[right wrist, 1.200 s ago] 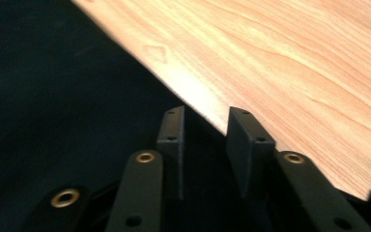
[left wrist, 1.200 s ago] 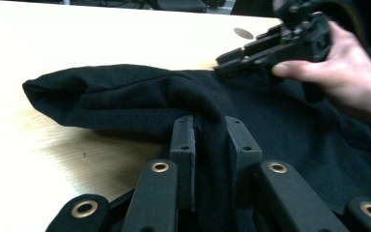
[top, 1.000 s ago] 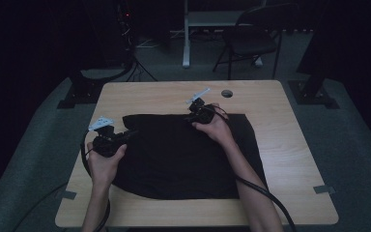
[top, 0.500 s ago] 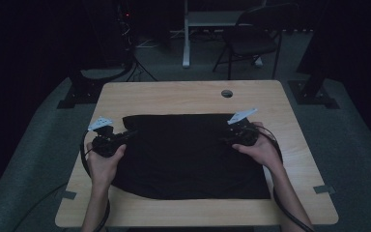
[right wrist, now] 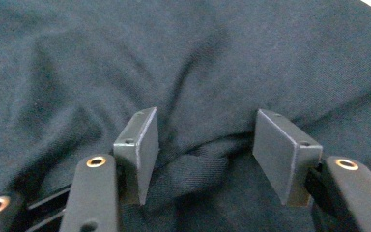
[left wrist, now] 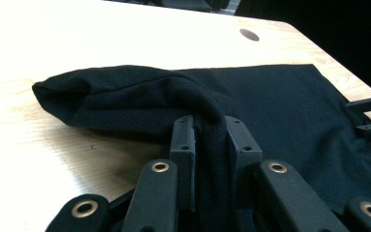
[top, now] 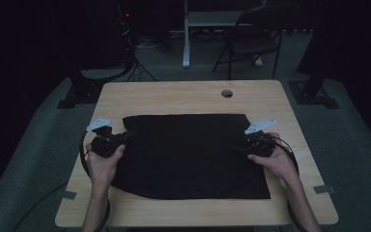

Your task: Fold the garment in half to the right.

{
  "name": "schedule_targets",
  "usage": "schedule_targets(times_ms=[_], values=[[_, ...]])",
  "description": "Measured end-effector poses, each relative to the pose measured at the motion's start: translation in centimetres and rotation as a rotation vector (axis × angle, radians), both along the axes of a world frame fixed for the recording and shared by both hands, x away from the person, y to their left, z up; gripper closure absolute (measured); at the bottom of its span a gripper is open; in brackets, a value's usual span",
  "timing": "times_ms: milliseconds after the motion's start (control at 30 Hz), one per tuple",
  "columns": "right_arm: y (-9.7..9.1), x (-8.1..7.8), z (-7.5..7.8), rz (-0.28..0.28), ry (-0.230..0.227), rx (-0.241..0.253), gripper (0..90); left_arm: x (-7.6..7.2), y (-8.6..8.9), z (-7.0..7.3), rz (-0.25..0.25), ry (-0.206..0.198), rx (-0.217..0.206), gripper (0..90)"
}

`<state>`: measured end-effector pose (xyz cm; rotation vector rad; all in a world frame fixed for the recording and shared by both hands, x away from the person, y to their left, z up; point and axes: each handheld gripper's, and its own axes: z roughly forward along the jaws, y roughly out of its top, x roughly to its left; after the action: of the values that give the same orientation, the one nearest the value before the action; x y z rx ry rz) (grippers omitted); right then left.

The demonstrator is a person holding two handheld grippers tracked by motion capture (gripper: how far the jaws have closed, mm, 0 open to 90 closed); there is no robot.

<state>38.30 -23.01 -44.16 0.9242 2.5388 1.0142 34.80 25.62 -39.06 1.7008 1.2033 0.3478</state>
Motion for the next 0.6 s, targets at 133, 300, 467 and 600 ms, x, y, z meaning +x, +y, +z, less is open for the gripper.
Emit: schedule_targets(times_ms=[133,300,467,600], values=[[-0.4,0.0,-0.4,-0.013,0.019,0.048,42.8,0.0,0.2,-0.1,0.002,-0.001,-0.004,77.7],[-0.5,-0.2,-0.6,-0.020,0.014,0.074,43.1,0.1,0.3,-0.2,0.004,-0.001,-0.004,77.6],[0.1,-0.3,-0.7,-0.014,0.012,0.079,43.3,0.0,0.5,0.1,0.006,-0.008,-0.007,77.6],[0.6,-0.3,-0.7,-0.007,0.007,0.083,43.3,-0.1,0.6,0.4,0.003,-0.013,-0.016,77.6]])
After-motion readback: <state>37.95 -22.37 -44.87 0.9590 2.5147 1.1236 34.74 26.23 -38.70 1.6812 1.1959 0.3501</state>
